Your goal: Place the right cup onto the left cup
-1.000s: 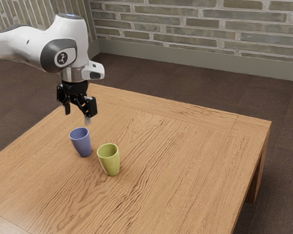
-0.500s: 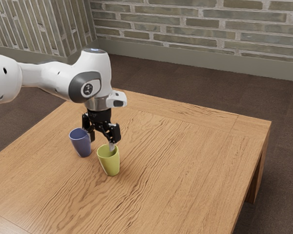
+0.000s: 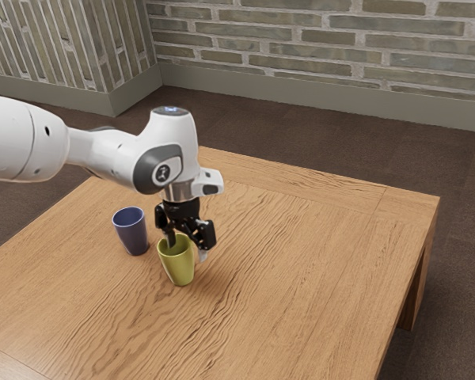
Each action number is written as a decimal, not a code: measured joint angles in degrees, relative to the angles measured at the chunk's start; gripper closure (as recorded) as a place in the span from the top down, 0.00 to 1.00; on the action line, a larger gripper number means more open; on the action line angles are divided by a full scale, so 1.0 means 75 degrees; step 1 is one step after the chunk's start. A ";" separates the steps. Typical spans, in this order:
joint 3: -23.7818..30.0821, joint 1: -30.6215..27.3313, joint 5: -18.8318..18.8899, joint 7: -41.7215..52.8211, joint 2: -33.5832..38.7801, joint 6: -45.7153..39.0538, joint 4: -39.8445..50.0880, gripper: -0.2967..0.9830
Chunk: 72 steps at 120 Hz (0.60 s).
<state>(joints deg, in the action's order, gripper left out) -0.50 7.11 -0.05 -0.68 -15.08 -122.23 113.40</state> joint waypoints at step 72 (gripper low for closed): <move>-0.0031 -0.0011 0.0341 -0.0023 -0.0380 -0.0615 -0.0048 0.25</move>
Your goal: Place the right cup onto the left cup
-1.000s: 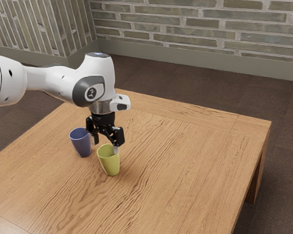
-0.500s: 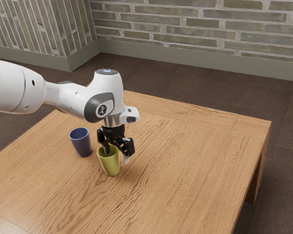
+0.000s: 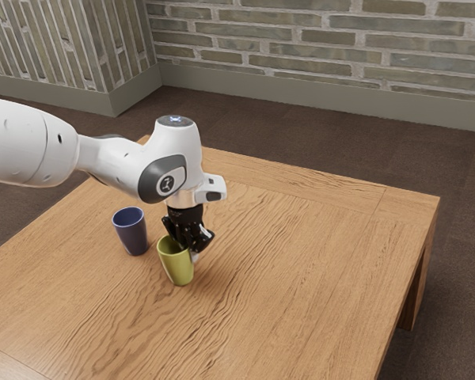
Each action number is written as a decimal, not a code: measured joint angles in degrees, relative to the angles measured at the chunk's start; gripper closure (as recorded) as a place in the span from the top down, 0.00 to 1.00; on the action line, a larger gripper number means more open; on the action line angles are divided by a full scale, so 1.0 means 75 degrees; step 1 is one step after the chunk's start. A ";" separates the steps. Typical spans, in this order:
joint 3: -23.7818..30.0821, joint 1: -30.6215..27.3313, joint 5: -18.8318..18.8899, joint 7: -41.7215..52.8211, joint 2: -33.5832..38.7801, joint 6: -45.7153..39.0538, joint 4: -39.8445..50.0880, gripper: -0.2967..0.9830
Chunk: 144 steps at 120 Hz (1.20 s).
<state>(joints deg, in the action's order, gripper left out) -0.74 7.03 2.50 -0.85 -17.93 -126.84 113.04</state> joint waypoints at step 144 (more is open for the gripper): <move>-0.0730 -0.0730 0.0922 0.0135 0.1092 0.1921 -0.1137 0.16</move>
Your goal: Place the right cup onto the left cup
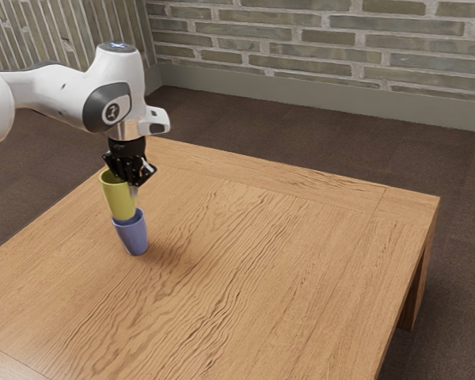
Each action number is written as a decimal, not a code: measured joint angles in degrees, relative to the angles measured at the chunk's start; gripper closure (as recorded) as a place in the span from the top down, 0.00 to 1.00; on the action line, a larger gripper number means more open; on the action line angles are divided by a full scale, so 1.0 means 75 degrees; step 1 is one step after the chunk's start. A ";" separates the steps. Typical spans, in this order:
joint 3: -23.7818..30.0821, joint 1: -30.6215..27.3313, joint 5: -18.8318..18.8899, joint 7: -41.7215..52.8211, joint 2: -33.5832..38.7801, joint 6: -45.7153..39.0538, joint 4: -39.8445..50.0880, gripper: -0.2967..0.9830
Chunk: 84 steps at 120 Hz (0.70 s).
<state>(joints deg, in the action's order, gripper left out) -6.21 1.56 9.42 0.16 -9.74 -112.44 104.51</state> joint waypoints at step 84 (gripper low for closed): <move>0.0004 -0.0333 -0.0107 0.0574 -0.0684 -0.0411 -0.0461 0.16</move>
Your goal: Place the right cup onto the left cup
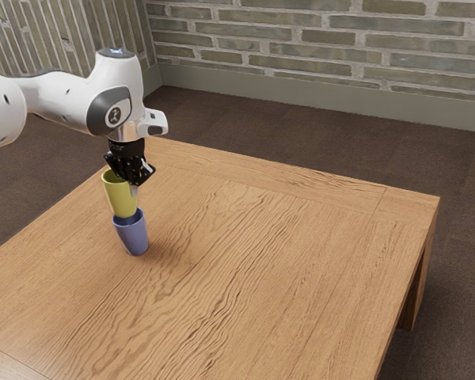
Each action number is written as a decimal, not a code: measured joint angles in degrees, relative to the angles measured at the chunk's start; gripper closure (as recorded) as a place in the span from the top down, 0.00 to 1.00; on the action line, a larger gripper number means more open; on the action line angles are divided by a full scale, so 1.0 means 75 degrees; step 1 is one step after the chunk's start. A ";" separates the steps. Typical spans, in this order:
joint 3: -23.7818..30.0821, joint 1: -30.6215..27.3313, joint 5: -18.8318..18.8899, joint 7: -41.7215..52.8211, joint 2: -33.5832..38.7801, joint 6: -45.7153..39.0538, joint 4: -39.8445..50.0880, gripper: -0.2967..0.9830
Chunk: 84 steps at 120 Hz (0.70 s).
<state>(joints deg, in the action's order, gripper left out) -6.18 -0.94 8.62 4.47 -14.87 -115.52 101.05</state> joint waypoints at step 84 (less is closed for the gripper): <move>-0.0014 -0.0049 -0.0454 0.0337 0.0016 -0.0513 0.0543 0.34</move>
<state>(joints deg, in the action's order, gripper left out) -6.28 -1.30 5.21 7.00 -14.75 -119.37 105.13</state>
